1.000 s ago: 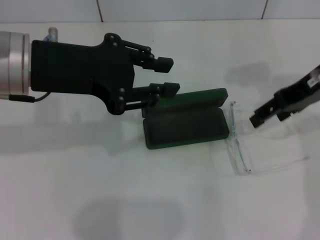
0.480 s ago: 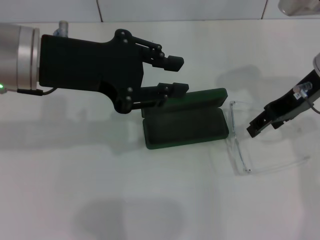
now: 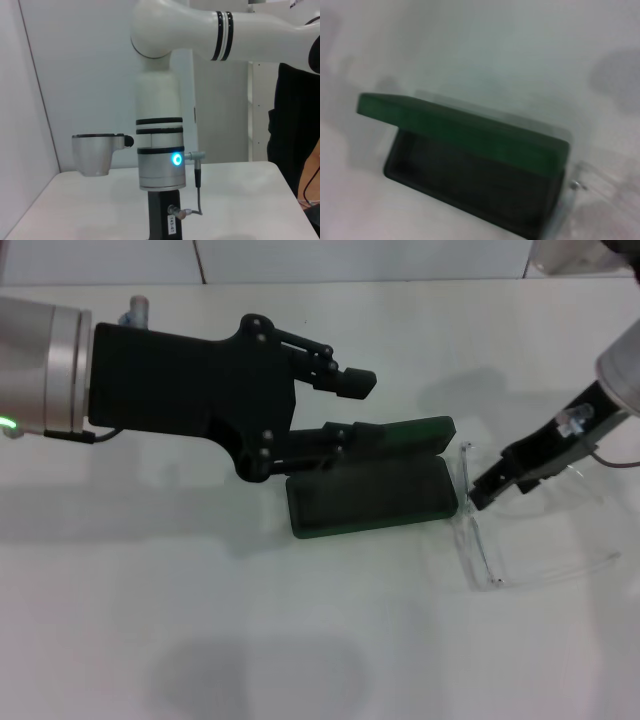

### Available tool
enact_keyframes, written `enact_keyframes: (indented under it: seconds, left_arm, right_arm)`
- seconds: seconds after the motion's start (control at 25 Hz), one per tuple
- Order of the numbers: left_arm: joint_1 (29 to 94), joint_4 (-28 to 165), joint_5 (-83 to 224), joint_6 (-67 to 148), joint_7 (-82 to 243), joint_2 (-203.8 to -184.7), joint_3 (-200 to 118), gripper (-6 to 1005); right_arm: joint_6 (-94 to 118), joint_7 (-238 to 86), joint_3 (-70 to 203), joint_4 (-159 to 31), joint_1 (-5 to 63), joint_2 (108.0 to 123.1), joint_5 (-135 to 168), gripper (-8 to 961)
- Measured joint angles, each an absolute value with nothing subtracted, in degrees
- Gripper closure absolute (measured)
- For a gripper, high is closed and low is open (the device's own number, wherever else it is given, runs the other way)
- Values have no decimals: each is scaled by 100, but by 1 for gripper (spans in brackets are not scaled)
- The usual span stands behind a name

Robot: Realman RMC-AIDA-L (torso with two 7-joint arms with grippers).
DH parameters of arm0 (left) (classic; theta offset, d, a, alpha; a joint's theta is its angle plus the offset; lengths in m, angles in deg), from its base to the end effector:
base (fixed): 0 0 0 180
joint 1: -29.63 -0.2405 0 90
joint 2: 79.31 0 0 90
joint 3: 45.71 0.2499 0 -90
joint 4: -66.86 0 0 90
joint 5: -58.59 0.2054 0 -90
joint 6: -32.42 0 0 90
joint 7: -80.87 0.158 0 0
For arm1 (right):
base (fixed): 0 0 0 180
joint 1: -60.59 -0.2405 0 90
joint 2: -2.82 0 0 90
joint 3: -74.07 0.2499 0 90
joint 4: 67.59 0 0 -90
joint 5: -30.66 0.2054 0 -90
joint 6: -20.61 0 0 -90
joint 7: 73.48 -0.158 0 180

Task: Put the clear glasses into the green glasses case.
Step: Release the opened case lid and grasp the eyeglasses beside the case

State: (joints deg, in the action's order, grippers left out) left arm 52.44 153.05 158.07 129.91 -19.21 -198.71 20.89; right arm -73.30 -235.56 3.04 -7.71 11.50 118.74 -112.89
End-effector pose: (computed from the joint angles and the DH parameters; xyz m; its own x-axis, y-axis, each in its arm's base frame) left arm -0.1111 0.2952 0.0388 0.9128 -0.0680 0.4027 -0.0175 -0.9917 -0.1276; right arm 0.1559 0.3776 -0.0084 0.4849 -0.8628 0.1429 -0.7927 -0.5026 -0.3451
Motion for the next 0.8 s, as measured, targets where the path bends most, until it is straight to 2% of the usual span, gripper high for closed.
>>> enact_keyframes:
  seconds: [0.28,0.8]
  left_arm:
    - [5221,15038,15698,12998,-1914,-19887,2091,597]
    - [5152,14893,15641,13002,-1784,-19892,2091,598]
  right_arm:
    - [-7041,-23454,247,-1339,870,11869,-11108,265]
    - [-6482,-23511,-247,-1887,755,11884,-11107,268]
